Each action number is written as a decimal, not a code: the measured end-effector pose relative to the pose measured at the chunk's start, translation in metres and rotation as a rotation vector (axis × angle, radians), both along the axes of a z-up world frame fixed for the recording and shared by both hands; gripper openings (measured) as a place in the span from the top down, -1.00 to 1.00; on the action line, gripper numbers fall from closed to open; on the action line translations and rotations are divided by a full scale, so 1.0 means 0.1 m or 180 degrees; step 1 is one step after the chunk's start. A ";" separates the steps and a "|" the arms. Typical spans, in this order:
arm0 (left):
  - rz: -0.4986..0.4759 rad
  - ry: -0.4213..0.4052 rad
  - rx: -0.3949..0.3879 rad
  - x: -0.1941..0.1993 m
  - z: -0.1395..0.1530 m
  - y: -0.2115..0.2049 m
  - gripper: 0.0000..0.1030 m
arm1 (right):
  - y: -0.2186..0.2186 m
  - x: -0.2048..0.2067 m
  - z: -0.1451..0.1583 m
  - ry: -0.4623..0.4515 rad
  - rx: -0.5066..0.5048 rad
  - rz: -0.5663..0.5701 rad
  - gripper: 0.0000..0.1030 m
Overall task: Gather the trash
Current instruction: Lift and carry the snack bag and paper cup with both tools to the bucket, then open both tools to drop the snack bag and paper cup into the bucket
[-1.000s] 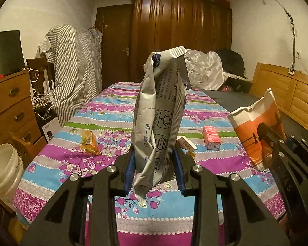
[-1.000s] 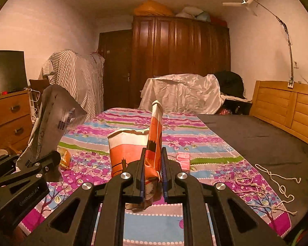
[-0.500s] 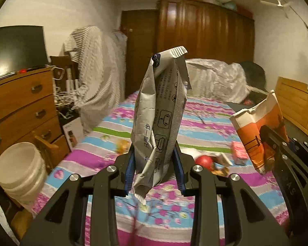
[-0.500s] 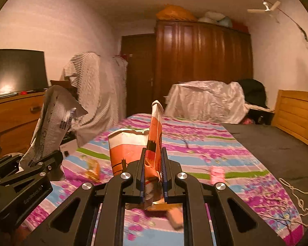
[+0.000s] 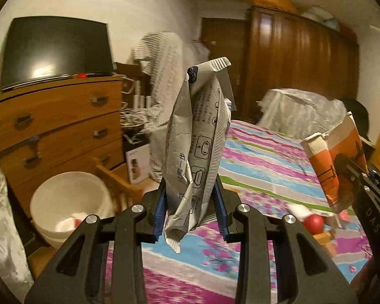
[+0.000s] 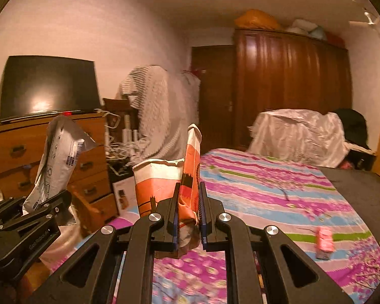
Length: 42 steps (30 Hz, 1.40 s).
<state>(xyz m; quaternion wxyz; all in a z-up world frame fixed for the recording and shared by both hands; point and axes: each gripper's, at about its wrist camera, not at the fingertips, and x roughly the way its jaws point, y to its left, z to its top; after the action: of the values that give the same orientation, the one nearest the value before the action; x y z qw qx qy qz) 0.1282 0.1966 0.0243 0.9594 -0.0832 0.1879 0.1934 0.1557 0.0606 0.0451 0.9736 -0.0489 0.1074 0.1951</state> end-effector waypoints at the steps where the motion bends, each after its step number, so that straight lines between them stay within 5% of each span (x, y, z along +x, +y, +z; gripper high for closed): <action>1: 0.0051 -0.0001 -0.0005 -0.03 0.01 0.08 0.39 | 0.11 0.01 0.03 0.0005 -0.0002 0.0049 0.74; 14: 0.0723 0.0138 -0.0107 -0.35 -0.02 1.23 0.38 | 1.91 -0.04 0.30 0.0129 -0.0150 0.0847 0.74; 22: 0.0956 0.0301 -0.0209 -0.44 -0.12 1.84 0.38 | 2.93 0.01 0.16 0.0451 -0.0330 0.1250 0.74; 27: 0.1033 0.0499 -0.0369 -0.40 -0.28 2.30 0.38 | 3.63 0.26 -0.04 0.0818 -0.0506 0.1476 0.74; 33: 0.0894 0.0807 -0.0678 -0.26 -0.56 2.76 0.38 | 4.39 0.77 -0.40 0.1632 -0.0776 0.1701 0.74; 42: 0.0782 0.1022 -0.1206 -0.25 -0.97 3.36 0.38 | 4.90 1.17 -0.93 0.2312 -0.1053 0.1746 0.74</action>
<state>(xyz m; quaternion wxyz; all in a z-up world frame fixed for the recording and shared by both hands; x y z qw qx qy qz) 0.1036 0.5327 -0.0724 0.8540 -0.2517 0.3587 0.2804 0.2724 0.5506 -0.0483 0.7650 -0.1583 0.4531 0.4295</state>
